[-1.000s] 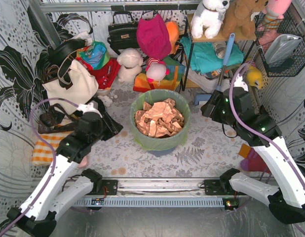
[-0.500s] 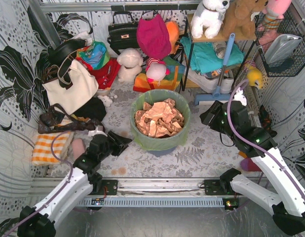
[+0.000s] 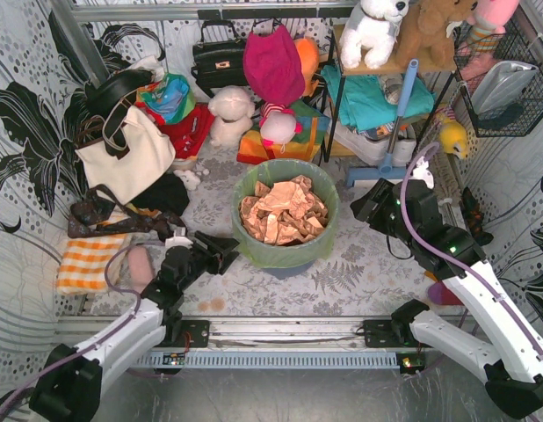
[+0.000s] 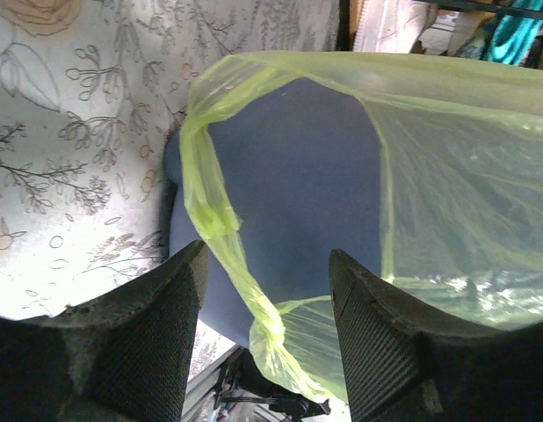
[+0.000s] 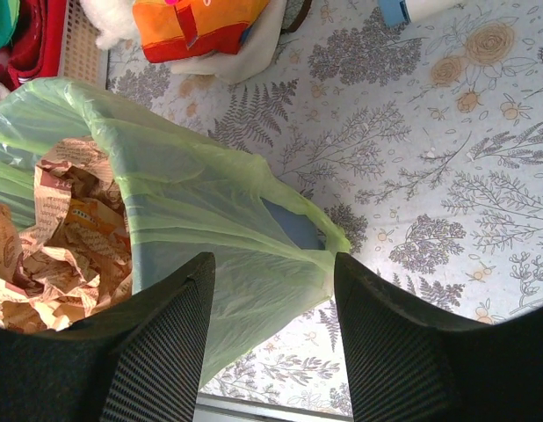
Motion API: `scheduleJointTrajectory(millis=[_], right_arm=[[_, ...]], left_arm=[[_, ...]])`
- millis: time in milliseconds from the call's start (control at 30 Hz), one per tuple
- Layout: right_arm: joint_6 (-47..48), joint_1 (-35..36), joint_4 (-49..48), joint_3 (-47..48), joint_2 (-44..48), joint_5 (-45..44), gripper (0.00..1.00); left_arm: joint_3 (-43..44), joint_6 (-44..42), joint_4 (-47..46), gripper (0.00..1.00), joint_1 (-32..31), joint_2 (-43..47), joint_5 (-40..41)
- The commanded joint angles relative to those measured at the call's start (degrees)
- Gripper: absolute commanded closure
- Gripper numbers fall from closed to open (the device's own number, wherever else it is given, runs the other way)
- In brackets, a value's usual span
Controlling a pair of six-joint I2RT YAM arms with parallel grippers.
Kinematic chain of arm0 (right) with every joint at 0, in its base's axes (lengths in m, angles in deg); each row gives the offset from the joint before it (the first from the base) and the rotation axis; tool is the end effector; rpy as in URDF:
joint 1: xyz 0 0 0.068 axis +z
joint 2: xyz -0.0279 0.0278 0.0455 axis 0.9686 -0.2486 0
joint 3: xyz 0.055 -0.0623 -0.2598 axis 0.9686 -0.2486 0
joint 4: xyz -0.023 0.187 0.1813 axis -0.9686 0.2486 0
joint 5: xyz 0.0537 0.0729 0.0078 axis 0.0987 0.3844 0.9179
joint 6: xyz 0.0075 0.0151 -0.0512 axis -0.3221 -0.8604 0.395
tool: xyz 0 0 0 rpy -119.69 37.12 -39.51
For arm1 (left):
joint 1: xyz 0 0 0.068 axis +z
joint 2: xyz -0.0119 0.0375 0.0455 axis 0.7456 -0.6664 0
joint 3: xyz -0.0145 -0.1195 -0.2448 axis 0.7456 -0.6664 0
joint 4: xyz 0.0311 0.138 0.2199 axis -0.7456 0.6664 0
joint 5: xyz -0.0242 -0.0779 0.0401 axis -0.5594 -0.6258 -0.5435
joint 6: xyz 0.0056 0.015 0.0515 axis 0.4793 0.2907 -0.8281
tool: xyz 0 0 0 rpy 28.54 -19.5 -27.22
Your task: Tie the trash bag
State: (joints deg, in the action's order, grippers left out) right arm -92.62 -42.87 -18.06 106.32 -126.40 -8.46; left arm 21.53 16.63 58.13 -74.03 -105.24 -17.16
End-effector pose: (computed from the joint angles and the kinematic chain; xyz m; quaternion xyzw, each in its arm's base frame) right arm 0.1423 0.0812 0.3688 0.1628 0.8256 0.2567 0.4755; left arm 0.1287 -0.0676 0.1389 -0.3621 0.7277 -0.5068 0.2873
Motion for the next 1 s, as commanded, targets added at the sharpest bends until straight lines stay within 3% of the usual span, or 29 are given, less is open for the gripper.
scheduleJointTrajectory(millis=[0, 833, 967], right_arm=[[-1.1, 0.0, -2.0, -0.7, 0.1, 0.7, 0.44], [-0.1, 0.0, -1.9, -0.2, -1.7, 1.3, 0.44], [0.1, 0.0, -2.1, -0.7, -1.6, 1.4, 0.44]], left_arm=[[-0.4, 0.1, -7.3, 0.34, 0.1, -3.7, -0.8], [1.4, -1.3, -10.1, 0.37, 0.1, -10.8, -0.2], [1.9, -1.8, -9.7, 0.42, 0.1, -11.4, 0.0]])
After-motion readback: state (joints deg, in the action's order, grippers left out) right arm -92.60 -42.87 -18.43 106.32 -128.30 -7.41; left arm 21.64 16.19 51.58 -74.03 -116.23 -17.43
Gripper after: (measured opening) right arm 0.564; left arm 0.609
